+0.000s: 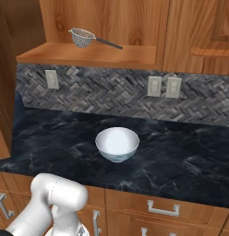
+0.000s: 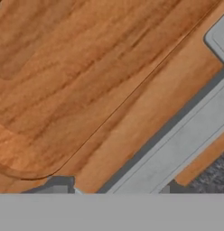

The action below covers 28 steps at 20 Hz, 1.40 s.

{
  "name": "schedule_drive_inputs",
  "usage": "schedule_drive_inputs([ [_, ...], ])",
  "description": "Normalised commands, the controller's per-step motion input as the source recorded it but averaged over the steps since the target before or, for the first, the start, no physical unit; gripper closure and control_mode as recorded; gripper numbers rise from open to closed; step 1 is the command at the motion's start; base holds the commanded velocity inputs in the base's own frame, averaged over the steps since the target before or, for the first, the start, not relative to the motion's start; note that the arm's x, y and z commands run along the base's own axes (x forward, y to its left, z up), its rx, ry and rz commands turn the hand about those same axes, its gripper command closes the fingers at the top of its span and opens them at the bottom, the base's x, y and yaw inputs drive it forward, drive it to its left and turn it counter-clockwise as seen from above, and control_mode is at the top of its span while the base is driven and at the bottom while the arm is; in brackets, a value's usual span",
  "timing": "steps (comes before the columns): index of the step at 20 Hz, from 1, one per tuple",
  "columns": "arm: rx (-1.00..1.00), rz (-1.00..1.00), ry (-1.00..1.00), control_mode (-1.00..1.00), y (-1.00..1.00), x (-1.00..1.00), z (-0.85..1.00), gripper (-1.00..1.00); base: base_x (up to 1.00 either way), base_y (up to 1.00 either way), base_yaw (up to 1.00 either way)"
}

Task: Open the cabinet and setup a tea strainer by placing it in the bowl upright.

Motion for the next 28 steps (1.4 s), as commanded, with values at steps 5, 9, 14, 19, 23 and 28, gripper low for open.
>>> schedule_drive_inputs([
  [5,0.08,0.03,-0.09,-1.0,0.01,0.0,0.0,-1.0,0.0,0.0,0.0],
  [9,0.2,0.06,-0.15,-1.0,0.01,-0.08,0.0,-1.0,0.0,0.0,0.0],
  [14,0.19,0.05,-0.03,-1.0,0.19,-0.55,0.15,-1.0,0.0,0.0,0.0],
  [19,0.21,0.07,0.0,-1.0,0.07,-0.63,0.37,-1.0,0.0,0.0,0.0],
  [23,0.49,0.12,0.0,-1.0,-0.13,-0.21,0.35,-1.0,0.0,0.0,0.0],
  [28,0.25,0.16,0.01,-1.0,0.26,0.16,-0.06,-1.0,0.0,0.0,0.0],
])
